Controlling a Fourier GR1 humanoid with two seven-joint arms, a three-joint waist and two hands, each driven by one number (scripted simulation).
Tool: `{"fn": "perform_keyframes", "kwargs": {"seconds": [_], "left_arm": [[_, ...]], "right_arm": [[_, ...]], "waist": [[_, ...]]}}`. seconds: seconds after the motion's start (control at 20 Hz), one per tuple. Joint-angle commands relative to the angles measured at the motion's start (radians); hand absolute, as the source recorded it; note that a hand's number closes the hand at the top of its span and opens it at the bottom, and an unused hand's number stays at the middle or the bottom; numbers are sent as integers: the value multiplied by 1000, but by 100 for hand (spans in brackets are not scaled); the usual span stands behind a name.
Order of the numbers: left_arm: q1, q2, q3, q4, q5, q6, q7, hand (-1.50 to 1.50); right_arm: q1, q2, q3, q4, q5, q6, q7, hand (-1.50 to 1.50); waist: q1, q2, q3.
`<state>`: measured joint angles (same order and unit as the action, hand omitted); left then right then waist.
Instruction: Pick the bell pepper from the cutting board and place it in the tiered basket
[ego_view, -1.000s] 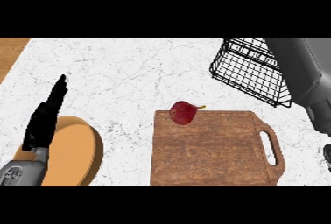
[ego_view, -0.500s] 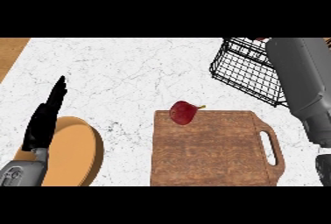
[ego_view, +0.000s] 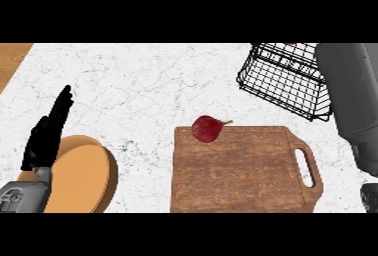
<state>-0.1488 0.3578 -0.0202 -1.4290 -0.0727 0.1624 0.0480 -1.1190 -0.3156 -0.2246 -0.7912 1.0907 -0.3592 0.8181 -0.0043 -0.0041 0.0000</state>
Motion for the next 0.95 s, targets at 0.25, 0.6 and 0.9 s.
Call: {"fn": "perform_keyframes", "kwargs": {"seconds": [0.25,0.6,0.9], "left_arm": [[16,-11,13,3,-13,2,11,0],[72,7,43,-46,13,-19,13,0],[89,-7,37,-71,-8,-8,11,0]], "right_arm": [[148,-34,-25,-413,-40,146,213,-150],[416,-30,-71,-887,-160,332,306,-150],[700,-56,-207,-1274,-341,432,257,-150]], "waist": [[-45,-14,0],[-54,-20,0],[-35,-8,0]]}}
